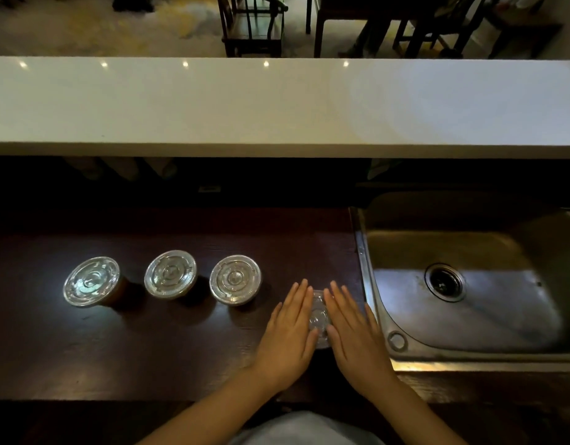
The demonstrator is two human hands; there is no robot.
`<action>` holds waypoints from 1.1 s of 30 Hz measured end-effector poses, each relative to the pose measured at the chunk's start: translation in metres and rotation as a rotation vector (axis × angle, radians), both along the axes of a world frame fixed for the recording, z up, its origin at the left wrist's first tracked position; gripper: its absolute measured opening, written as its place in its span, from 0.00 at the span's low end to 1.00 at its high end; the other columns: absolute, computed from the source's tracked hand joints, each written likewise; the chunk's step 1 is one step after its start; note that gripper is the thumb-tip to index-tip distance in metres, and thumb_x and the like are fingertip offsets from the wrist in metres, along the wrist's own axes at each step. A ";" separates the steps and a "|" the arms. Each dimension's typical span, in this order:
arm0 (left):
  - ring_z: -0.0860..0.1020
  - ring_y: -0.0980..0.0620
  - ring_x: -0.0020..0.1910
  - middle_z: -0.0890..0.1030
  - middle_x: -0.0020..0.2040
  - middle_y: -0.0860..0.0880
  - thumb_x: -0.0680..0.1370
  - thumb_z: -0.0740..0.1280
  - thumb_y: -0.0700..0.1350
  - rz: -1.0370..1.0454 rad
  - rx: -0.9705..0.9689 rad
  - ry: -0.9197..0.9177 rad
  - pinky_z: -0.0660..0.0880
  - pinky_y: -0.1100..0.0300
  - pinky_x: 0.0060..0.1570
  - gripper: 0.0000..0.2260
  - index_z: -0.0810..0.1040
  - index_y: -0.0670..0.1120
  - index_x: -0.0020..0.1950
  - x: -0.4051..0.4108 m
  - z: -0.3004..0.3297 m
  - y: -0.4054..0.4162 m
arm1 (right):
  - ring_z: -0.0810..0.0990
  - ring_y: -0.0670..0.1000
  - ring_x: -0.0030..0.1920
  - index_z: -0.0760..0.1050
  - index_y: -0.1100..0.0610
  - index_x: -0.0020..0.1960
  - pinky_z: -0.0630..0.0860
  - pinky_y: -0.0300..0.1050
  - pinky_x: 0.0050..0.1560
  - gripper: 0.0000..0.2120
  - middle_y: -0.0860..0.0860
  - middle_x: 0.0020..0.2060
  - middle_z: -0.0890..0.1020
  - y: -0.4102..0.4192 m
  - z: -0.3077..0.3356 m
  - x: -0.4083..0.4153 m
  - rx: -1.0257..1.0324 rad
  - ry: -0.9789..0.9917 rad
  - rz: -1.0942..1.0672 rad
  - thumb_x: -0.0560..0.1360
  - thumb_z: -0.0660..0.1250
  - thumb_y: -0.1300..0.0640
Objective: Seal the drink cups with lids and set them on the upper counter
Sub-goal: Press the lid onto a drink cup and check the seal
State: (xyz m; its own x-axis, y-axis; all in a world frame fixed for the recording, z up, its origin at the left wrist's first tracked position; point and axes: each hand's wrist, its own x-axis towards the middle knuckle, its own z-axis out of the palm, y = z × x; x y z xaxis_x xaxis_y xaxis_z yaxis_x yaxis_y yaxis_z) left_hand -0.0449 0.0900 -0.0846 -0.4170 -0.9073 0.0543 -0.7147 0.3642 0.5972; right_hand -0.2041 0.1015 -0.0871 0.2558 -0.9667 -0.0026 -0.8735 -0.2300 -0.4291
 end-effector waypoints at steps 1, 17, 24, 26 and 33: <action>0.43 0.57 0.75 0.42 0.76 0.51 0.77 0.50 0.54 -0.020 0.061 0.111 0.52 0.56 0.73 0.29 0.44 0.48 0.75 0.003 0.002 0.000 | 0.39 0.41 0.73 0.41 0.47 0.75 0.40 0.47 0.73 0.28 0.35 0.72 0.36 0.002 0.000 0.000 0.019 -0.066 -0.009 0.77 0.35 0.38; 0.79 0.61 0.51 0.82 0.50 0.55 0.62 0.75 0.52 0.370 0.397 0.639 0.75 0.63 0.52 0.22 0.76 0.57 0.55 -0.010 -0.011 0.004 | 0.79 0.52 0.47 0.80 0.60 0.49 0.73 0.45 0.51 0.06 0.54 0.45 0.83 0.005 0.015 -0.015 -0.583 0.038 0.281 0.73 0.67 0.61; 0.79 0.58 0.51 0.81 0.50 0.54 0.67 0.76 0.40 0.497 0.332 0.684 0.72 0.71 0.50 0.20 0.76 0.52 0.55 -0.019 0.015 -0.012 | 0.76 0.46 0.41 0.81 0.56 0.48 0.72 0.35 0.40 0.08 0.49 0.40 0.80 -0.033 0.055 -0.024 -0.327 -0.196 0.118 0.70 0.68 0.56; 0.78 0.58 0.53 0.80 0.53 0.52 0.67 0.76 0.41 0.516 0.311 0.700 0.73 0.65 0.55 0.21 0.74 0.54 0.56 -0.020 0.029 -0.016 | 0.78 0.45 0.41 0.81 0.54 0.47 0.74 0.34 0.42 0.08 0.48 0.40 0.79 -0.040 0.057 -0.028 -0.213 -0.410 -0.047 0.68 0.73 0.61; 0.66 0.59 0.68 0.69 0.68 0.54 0.71 0.64 0.52 0.247 -0.015 0.584 0.63 0.64 0.67 0.26 0.65 0.53 0.69 -0.010 0.077 -0.018 | 0.82 0.49 0.48 0.77 0.61 0.54 0.79 0.37 0.41 0.10 0.56 0.49 0.82 -0.037 0.053 -0.016 0.282 -1.367 -0.650 0.74 0.66 0.65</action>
State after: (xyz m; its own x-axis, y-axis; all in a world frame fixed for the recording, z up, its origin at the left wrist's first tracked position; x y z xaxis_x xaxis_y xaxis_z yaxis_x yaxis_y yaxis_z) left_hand -0.0545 0.0719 -0.0078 -0.0931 -0.9702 0.2235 -0.3364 0.2419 0.9101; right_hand -0.2199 0.0645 -0.0338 -0.2369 -0.9170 -0.3210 0.2970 0.2462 -0.9226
